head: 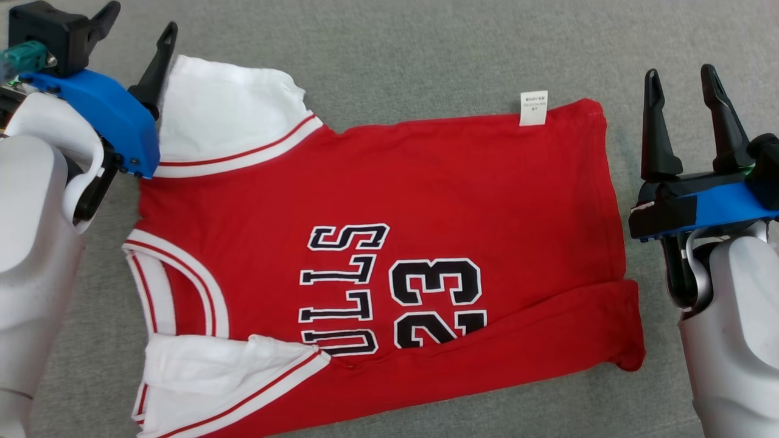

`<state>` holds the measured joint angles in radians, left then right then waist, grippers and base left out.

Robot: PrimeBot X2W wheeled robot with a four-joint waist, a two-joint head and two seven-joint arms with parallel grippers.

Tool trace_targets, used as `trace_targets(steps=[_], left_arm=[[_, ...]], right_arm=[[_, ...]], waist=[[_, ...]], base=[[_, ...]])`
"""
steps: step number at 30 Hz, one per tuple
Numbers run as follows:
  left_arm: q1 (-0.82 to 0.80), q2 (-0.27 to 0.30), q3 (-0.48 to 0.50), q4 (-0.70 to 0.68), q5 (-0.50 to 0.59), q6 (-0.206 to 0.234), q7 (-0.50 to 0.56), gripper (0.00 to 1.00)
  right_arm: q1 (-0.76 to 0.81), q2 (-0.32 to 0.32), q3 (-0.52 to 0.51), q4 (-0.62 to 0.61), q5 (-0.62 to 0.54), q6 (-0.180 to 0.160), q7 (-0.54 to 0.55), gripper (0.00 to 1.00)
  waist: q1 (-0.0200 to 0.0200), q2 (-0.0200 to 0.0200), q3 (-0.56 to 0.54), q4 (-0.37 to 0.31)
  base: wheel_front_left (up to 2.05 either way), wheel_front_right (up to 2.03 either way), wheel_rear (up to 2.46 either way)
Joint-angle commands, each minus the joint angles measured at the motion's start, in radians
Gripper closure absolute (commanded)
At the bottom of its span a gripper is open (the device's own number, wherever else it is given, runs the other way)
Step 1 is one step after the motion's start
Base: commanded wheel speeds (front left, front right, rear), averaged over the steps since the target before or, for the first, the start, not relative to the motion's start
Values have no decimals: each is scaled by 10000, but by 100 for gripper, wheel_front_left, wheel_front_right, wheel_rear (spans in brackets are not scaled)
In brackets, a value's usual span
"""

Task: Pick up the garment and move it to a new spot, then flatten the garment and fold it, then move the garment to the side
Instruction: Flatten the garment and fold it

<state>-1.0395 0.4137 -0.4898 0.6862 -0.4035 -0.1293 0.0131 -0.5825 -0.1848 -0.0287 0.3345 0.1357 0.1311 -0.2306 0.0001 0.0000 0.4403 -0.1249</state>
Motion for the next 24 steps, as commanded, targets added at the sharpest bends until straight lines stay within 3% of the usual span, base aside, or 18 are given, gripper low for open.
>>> trace_targets(steps=[1,12,21,23,24], left_arm=[[-210,179,-326,183,-262,-4,193,0],[-1329,836,-2562,1200,-1914,-1,1308,0],[-1735,819,-3523,1968,-2891,-1,1720,0],[-1770,786,-3738,2026,-3095,-1,1762,100],[-1802,784,-3842,2039,-3172,-1,1742,100]], right_arm=[[-183,62,63,15,50,-7,-76,0],[-589,97,234,245,154,-7,-244,0],[-841,-48,510,532,260,-7,-210,0],[-932,-132,652,574,307,-7,-95,0],[-992,-188,708,578,346,-7,-61,0]], waist=[[-1,0,365,-287],[-1,0,997,-626],[-1,0,1191,-707],[-1,0,1200,-711],[-1,0,1196,-707]], base=[[0,0,0],[0,0,0],[0,0,0],[0,0,0],[0,0,0]])
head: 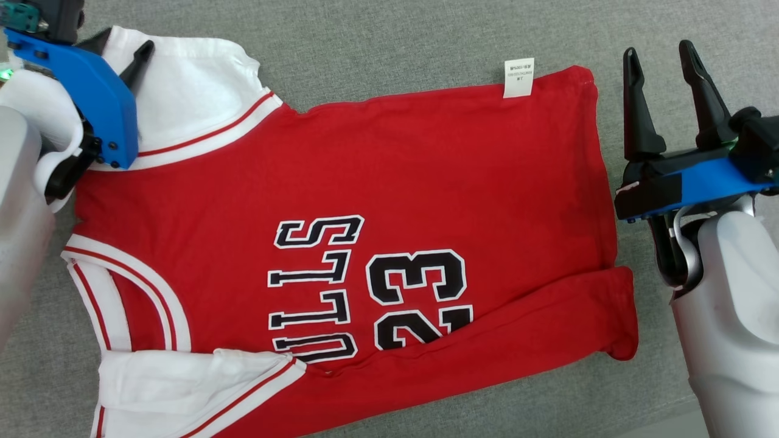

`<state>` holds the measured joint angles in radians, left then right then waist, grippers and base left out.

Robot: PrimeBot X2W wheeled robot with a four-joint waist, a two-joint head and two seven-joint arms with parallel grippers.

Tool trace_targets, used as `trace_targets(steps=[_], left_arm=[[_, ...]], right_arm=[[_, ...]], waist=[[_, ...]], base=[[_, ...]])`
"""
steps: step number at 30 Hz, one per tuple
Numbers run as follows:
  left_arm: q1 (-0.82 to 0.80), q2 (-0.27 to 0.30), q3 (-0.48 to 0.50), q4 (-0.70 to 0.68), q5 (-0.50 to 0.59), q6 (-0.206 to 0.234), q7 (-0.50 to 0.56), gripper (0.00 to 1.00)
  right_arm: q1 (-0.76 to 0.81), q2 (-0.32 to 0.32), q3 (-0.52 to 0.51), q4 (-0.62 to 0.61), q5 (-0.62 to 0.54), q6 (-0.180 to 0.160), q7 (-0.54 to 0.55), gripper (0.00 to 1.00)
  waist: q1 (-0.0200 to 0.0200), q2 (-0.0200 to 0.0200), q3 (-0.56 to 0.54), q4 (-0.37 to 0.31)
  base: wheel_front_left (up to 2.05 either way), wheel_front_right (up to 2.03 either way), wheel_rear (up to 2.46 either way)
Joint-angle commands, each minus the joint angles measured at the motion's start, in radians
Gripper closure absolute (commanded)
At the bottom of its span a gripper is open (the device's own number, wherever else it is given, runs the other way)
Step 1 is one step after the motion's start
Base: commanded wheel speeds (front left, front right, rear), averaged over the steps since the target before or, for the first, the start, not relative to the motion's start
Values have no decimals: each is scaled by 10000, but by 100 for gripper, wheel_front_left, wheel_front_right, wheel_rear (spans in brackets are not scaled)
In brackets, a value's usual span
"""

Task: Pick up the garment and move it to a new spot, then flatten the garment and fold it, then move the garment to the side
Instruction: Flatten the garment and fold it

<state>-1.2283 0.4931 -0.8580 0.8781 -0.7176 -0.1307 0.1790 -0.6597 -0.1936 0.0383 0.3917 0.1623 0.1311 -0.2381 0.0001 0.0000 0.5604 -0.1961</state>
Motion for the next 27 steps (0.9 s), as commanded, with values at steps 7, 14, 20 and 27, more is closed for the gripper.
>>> trace_targets(steps=[7,14,20,27], left_arm=[[-327,27,-794,98,-391,13,-490,100],[-637,-126,-1347,46,-663,13,-1025,100],[-837,-273,-1735,45,-946,13,-1404,100],[-1014,-344,-2134,12,-1275,13,-1853,100]], right_arm=[[-406,-630,1076,149,669,-7,1155,0],[-636,-1112,1825,520,1082,-7,2518,0],[-838,-1397,2072,958,1311,-7,3200,0],[-1020,-1520,1981,1267,1443,-7,3310,100]], waist=[[-1,0,-132,176],[-1,0,-183,461],[-1,0,-138,679],[-1,0,-164,880]], base=[[0,0,0],[0,0,0],[0,0,0],[0,0,0]])
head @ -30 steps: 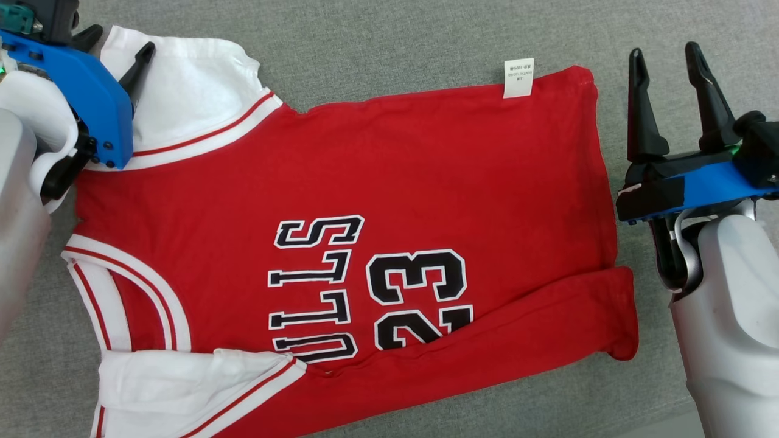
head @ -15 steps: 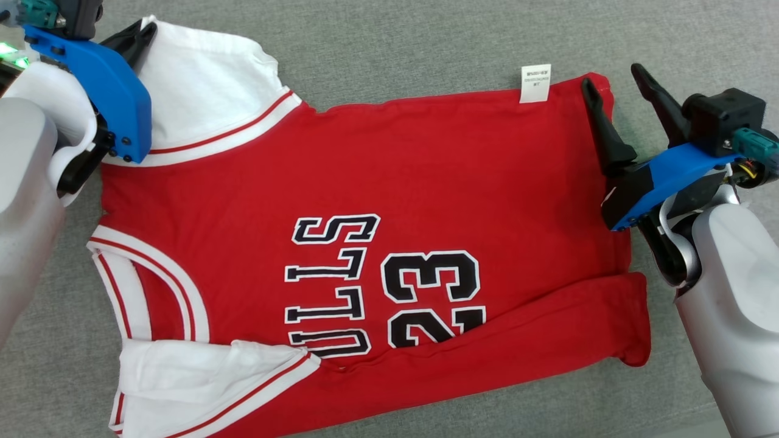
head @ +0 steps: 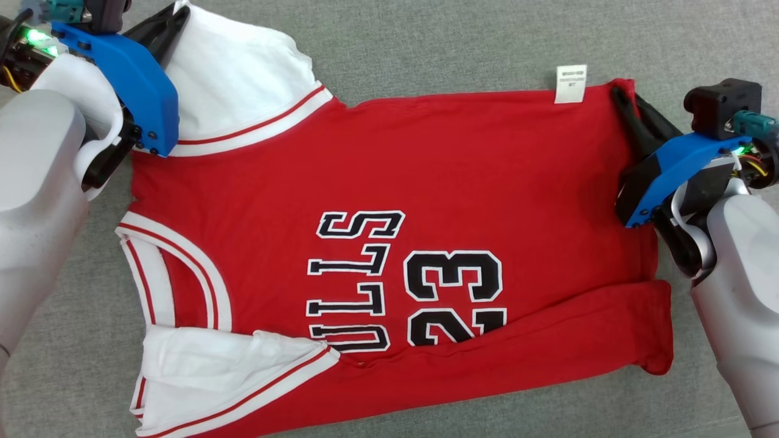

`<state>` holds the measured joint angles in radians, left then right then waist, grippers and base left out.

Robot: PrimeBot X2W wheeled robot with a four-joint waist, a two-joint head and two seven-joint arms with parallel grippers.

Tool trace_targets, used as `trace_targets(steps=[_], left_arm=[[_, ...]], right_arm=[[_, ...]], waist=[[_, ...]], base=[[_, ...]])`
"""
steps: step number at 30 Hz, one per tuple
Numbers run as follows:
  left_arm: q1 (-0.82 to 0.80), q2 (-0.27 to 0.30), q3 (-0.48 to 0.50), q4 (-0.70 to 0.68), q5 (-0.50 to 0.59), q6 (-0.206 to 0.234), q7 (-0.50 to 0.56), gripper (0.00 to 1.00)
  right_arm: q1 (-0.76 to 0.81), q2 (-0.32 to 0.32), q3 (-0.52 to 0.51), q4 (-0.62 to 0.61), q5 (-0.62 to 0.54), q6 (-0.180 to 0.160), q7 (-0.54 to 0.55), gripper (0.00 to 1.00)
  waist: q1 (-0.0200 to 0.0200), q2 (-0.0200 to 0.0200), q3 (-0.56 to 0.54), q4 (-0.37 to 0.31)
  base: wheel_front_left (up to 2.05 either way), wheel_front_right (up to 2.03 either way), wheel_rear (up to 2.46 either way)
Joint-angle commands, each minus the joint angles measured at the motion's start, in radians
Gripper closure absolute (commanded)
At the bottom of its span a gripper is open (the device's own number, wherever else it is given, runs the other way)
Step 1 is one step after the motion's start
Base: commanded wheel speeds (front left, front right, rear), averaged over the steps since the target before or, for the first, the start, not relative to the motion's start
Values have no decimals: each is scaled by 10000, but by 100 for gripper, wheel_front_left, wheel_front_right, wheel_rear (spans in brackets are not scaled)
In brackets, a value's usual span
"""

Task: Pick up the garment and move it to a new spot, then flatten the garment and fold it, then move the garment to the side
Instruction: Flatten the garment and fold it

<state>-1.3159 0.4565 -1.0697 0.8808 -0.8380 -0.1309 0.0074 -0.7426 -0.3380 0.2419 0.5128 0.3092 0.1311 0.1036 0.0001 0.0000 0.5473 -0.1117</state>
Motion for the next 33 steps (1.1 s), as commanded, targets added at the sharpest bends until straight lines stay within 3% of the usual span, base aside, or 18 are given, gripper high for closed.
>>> trace_targets(steps=[1,11,20,26,33], left_arm=[[-148,18,-49,-18,-124,15,-235,100],[462,29,-131,-367,-633,15,-1681,100],[1777,313,-92,-1641,-743,171,-2504,100],[2801,773,148,-3092,-877,718,-2661,100],[4706,1557,480,-5424,-1099,1863,-2723,100]], right_arm=[[-179,-63,-80,62,-37,-7,-192,100],[489,31,-533,338,-273,-7,-1362,100],[1458,57,-1087,424,-506,-7,-1937,100],[1914,138,-1280,475,-552,-7,-2165,100],[2439,274,-1531,630,-515,-7,-2593,100]], waist=[[-1,0,-64,65],[-1,0,-858,489],[-1,0,-1541,957],[-1,0,-1864,1113],[-1,0,-2242,1277]], base=[[0,0,0],[0,0,0],[0,0,0],[0,0,0],[0,0,0]])
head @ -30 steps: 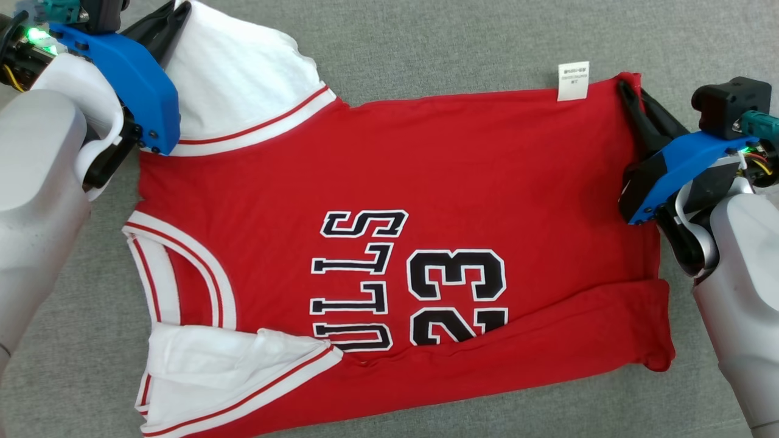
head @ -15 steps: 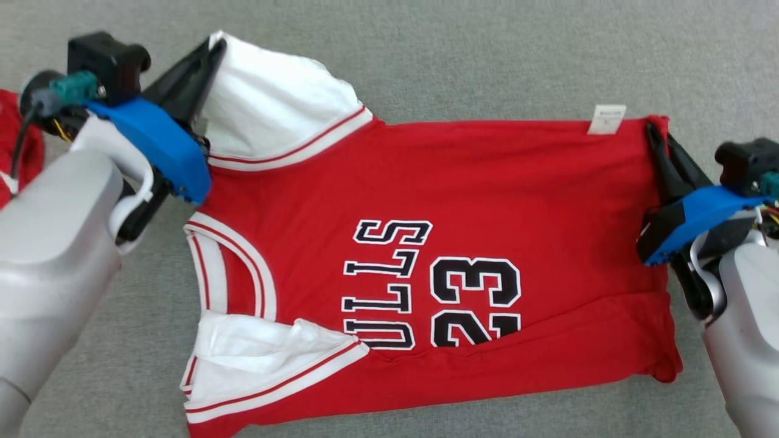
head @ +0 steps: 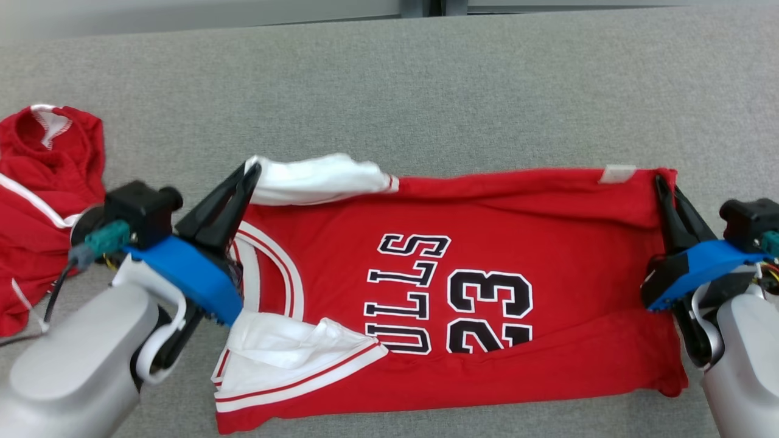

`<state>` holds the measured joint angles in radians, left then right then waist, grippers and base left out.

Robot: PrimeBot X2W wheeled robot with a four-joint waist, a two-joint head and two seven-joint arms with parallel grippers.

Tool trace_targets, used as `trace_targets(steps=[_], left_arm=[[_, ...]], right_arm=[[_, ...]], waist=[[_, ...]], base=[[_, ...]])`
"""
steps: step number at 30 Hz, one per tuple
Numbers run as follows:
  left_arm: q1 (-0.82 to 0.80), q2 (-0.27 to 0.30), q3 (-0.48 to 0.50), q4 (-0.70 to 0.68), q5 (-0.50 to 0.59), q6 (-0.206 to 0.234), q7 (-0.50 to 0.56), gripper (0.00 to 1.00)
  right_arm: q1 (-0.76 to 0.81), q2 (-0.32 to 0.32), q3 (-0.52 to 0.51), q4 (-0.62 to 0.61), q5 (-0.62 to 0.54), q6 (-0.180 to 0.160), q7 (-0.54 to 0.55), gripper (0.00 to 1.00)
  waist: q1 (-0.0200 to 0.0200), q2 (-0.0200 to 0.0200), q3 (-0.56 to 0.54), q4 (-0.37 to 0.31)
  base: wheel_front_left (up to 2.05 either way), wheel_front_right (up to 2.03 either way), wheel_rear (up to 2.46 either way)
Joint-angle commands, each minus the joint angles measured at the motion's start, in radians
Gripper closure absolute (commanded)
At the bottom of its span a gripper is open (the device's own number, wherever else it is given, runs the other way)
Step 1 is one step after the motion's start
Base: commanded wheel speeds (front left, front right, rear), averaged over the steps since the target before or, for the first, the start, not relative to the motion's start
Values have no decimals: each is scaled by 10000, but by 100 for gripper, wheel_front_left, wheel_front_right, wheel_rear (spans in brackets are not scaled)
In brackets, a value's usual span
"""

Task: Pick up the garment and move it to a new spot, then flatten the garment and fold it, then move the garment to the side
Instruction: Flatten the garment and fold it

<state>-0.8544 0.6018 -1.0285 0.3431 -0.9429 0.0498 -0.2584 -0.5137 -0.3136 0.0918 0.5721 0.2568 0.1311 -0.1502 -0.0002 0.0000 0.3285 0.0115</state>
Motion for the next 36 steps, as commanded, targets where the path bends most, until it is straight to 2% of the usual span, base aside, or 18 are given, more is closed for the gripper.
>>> trace_targets(steps=[1,6,10,21,26,27,28,29,30,31,36], left_arm=[[333,198,114,-318,-50,232,-73,100],[1517,558,473,-1355,-216,832,-70,100],[2358,551,784,-1856,-234,1101,-73,100],[4123,267,1395,-2067,-80,1297,-76,100],[4699,-71,1606,-1839,-34,1140,-77,100],[4788,-132,1674,-1764,4,1096,-76,100],[4862,-195,1748,-1668,45,1093,-77,100],[4919,-246,1783,-1571,105,1097,-76,100],[5000,-313,1813,-1476,134,1064,-76,78],[5078,-410,1930,-1414,127,1056,-76,0],[5352,-722,2637,-1279,590,1039,-78,0]], right_arm=[[231,30,-69,60,11,-7,-108,100],[652,104,-245,47,79,-7,-325,100],[1109,148,-402,-116,157,-7,-459,100],[2418,477,-719,-978,321,-7,-550,100],[3077,695,-945,-1523,446,-7,-545,100],[3209,725,-1003,-1629,454,-7,-554,67],[3359,774,-1057,-1724,466,-7,-529,21],[3487,840,-1095,-1844,515,-7,-510,0],[3616,873,-1168,-1952,532,-7,-506,0],[3756,890,-1213,-2069,528,-7,-486,0],[4237,1043,-1450,-2769,491,-7,-459,0]], waist=[[2,0,-88,74],[2,0,-244,185],[2,0,-397,257],[2,0,-873,187],[2,0,-1015,195],[2,0,-1037,195],[2,0,-1061,197],[2,0,-1081,202],[2,0,-1102,208],[2,0,-1123,214],[2,0,-1146,190]], base=[[0,0,0],[0,0,0],[0,0,0],[0,0,0],[0,0,0],[0,0,0],[0,0,0],[0,0,0],[0,0,0],[0,0,0],[0,0,0]])
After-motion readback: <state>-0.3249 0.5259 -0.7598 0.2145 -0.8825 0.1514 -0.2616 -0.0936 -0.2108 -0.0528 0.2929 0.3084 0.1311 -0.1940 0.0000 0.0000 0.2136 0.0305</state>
